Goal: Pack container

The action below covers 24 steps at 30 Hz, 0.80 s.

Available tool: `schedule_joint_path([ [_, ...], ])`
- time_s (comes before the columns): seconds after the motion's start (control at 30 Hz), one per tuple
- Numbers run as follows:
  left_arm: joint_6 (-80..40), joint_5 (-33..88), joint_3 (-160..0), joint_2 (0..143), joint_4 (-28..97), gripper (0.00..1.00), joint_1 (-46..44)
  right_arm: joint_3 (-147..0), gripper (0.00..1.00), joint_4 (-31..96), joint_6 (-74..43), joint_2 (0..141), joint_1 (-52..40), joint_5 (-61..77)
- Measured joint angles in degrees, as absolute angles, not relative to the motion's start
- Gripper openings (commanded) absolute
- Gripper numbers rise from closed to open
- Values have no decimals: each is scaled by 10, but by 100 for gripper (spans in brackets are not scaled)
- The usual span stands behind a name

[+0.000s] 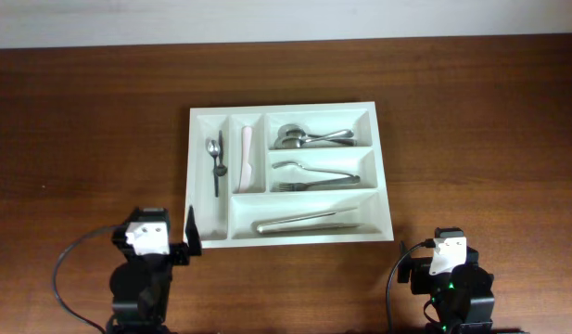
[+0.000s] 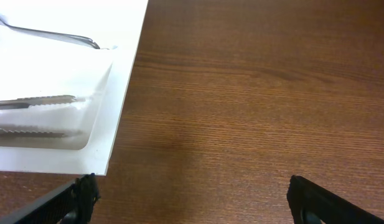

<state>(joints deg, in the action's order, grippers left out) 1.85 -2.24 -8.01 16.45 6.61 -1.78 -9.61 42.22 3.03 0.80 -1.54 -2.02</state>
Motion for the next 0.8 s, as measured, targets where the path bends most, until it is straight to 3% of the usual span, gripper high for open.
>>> schedule_joint_path([
  [0.8, 72, -6, -62, 26, 189, 99, -18, -96, 99, 422, 30, 8, -15, -20],
])
